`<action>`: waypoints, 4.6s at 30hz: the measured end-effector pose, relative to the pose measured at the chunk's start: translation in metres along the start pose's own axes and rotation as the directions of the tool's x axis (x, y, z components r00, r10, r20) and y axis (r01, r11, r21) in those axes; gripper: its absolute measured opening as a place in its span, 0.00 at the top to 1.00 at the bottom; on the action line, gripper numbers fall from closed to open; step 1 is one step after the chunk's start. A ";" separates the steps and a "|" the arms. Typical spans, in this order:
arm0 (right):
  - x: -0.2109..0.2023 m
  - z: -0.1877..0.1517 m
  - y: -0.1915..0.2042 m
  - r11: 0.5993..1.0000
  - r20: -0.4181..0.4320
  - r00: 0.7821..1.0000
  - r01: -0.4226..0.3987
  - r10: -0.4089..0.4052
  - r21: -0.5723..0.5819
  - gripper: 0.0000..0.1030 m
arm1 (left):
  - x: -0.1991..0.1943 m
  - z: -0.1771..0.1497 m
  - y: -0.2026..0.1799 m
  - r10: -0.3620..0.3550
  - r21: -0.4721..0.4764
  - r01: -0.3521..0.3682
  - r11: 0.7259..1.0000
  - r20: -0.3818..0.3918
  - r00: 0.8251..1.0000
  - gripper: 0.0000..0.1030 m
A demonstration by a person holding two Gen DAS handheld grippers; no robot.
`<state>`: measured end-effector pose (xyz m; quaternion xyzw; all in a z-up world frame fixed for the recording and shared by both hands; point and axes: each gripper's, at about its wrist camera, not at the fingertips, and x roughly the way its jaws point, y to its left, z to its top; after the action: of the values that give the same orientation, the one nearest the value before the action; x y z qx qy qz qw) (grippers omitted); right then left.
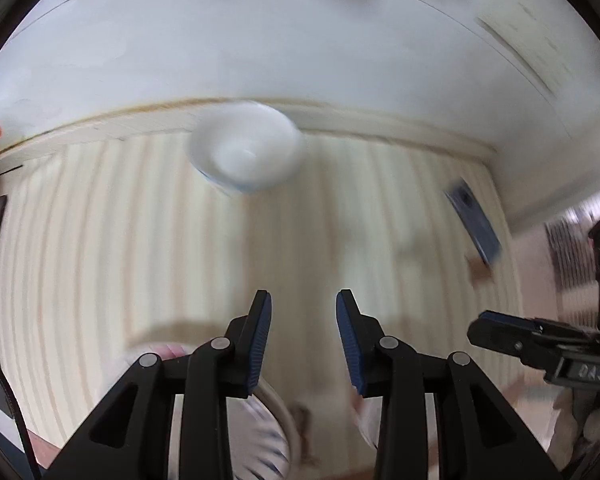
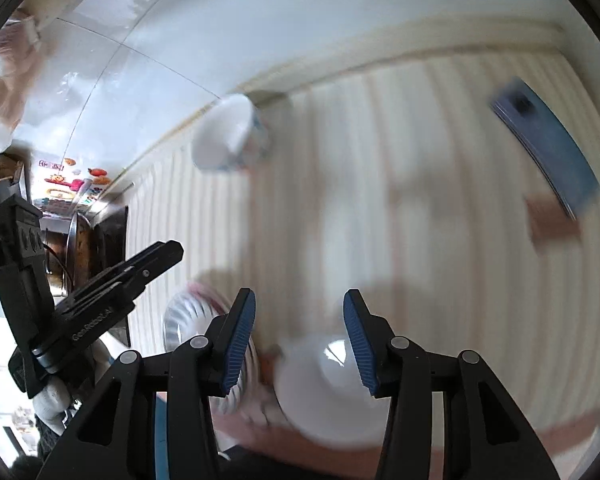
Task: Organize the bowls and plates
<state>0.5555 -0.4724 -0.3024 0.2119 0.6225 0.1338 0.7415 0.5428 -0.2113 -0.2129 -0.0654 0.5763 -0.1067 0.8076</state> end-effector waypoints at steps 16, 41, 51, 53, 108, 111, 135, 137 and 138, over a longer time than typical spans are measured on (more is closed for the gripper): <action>0.162 0.158 0.040 1.000 -0.046 0.999 -0.005 0.005 0.006 0.80 | 0.114 0.110 0.087 0.045 -0.130 -0.050 0.990 -0.046 0.998 0.71; 0.076 0.085 0.044 0.998 0.041 0.998 0.055 -0.054 -0.040 0.84 | 0.028 0.054 0.035 0.027 0.030 -0.029 0.999 0.055 0.998 0.76; -0.002 0.006 0.026 0.998 0.111 0.991 0.066 -0.068 0.024 0.84 | -0.022 -0.003 -0.013 -0.027 0.133 0.020 0.991 0.050 0.998 0.76; -0.013 -0.011 0.024 0.997 0.119 0.990 0.066 -0.070 0.036 0.84 | -0.029 -0.015 -0.021 -0.039 0.149 0.032 0.988 0.044 0.998 0.76; -0.010 -0.139 -0.072 0.977 0.040 0.990 0.125 -0.134 0.175 0.83 | 0.025 -0.121 -0.089 -0.004 0.305 0.042 0.951 -0.126 0.992 0.76; -0.022 -0.147 -0.064 0.973 0.053 0.984 0.161 -0.172 0.162 0.83 | 0.006 -0.120 -0.086 -0.014 0.300 0.043 0.953 -0.097 0.995 0.76; -0.124 -0.219 -0.016 0.981 0.191 0.969 0.131 -0.158 0.145 0.37 | -0.104 -0.150 -0.091 -0.131 0.351 0.146 0.925 -0.066 0.989 0.73; -0.121 -0.218 -0.020 0.980 0.184 0.971 0.124 -0.152 0.155 0.37 | -0.101 -0.151 -0.092 -0.133 0.347 0.151 0.925 -0.075 0.988 0.73; -0.119 -0.216 -0.022 0.979 0.181 0.972 0.125 -0.153 0.158 0.37 | -0.098 -0.151 -0.092 -0.129 0.347 0.148 0.926 -0.079 0.989 0.73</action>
<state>0.3198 -0.5148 -0.2395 0.2333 0.5696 0.0146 0.7880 0.3611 -0.2741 -0.1514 0.0425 0.5636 -0.2667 0.7807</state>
